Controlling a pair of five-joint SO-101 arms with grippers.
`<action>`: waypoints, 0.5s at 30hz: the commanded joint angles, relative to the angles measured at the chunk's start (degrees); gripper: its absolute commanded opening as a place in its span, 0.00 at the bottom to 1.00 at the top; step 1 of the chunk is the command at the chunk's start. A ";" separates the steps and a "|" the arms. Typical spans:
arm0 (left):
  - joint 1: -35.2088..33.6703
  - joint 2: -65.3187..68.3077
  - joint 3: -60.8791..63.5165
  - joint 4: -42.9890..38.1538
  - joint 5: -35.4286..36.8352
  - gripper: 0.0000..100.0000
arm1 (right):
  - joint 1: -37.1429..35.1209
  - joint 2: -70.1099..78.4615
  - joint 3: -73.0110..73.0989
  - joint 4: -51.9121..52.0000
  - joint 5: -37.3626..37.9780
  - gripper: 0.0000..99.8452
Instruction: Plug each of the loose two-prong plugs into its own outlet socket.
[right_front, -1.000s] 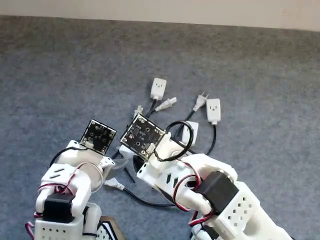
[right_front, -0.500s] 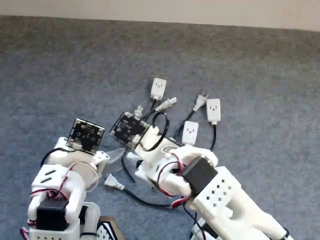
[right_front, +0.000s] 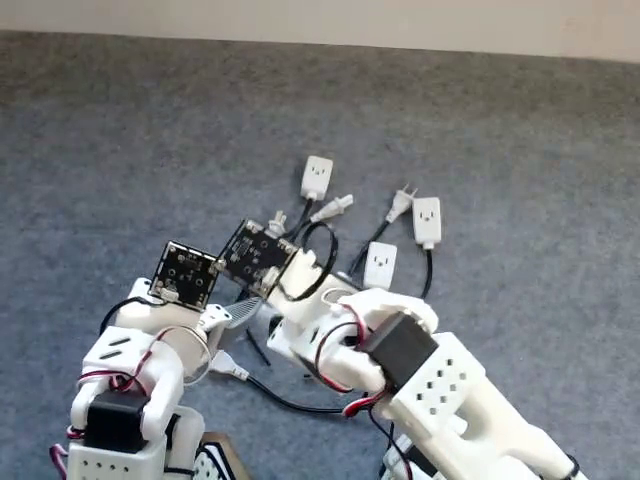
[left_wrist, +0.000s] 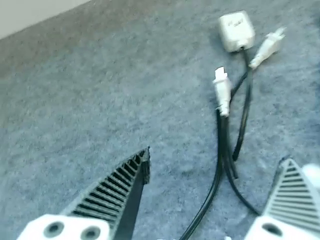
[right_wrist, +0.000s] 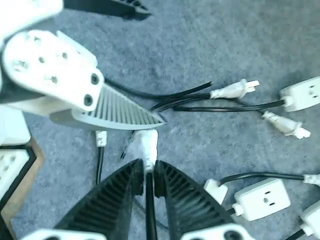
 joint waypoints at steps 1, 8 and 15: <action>-3.12 0.57 -3.03 -0.35 0.00 0.38 | 2.95 0.40 -5.93 -1.36 -0.53 0.01; -16.75 17.36 -18.42 -0.35 -1.32 0.38 | 2.77 16.13 -18.42 1.98 -0.62 0.01; -40.75 52.97 -48.57 -0.79 -3.69 0.38 | -0.84 32.48 -35.03 4.79 -0.26 0.01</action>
